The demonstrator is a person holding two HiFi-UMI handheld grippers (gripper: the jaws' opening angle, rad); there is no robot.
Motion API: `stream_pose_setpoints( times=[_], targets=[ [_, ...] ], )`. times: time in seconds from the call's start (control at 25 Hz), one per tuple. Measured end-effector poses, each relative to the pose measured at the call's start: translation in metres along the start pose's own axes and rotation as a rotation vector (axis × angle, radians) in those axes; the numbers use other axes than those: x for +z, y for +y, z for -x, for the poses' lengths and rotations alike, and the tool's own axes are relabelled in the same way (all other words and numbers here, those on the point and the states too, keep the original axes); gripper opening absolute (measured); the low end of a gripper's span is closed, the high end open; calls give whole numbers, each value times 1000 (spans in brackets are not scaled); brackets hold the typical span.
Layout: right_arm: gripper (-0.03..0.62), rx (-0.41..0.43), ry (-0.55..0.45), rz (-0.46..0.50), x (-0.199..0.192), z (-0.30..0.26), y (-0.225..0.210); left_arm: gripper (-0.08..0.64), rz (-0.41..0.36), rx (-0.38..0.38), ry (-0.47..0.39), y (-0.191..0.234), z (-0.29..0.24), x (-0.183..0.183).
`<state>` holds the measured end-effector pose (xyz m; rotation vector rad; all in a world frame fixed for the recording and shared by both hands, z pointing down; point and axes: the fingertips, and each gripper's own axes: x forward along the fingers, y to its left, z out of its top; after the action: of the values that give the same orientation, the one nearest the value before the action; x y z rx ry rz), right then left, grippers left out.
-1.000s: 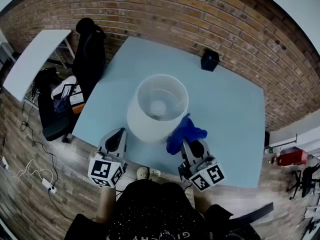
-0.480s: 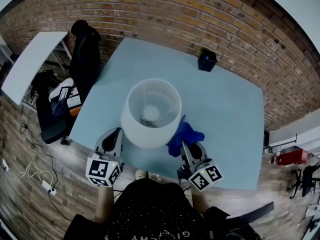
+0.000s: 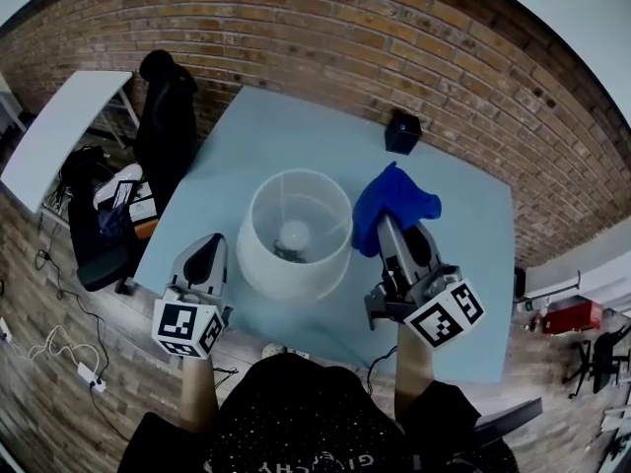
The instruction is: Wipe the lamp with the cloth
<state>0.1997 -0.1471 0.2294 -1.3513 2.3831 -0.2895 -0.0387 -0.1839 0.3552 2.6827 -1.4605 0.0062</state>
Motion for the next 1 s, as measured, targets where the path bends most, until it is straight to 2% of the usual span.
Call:
stream_pose_setpoints(
  times=[0.24,0.68,1.0],
  targets=[
    [74,-25,91,-42,-34,-19,-23,11,6,16,2,6,-2,0],
    [74,-123,315,-72,-107,-20,-88,11,13,44,34,10,-15,-11],
    [74,-129,381,-123,-131,-17,-109,11,15,65,45,13,-24,-19]
  ],
)
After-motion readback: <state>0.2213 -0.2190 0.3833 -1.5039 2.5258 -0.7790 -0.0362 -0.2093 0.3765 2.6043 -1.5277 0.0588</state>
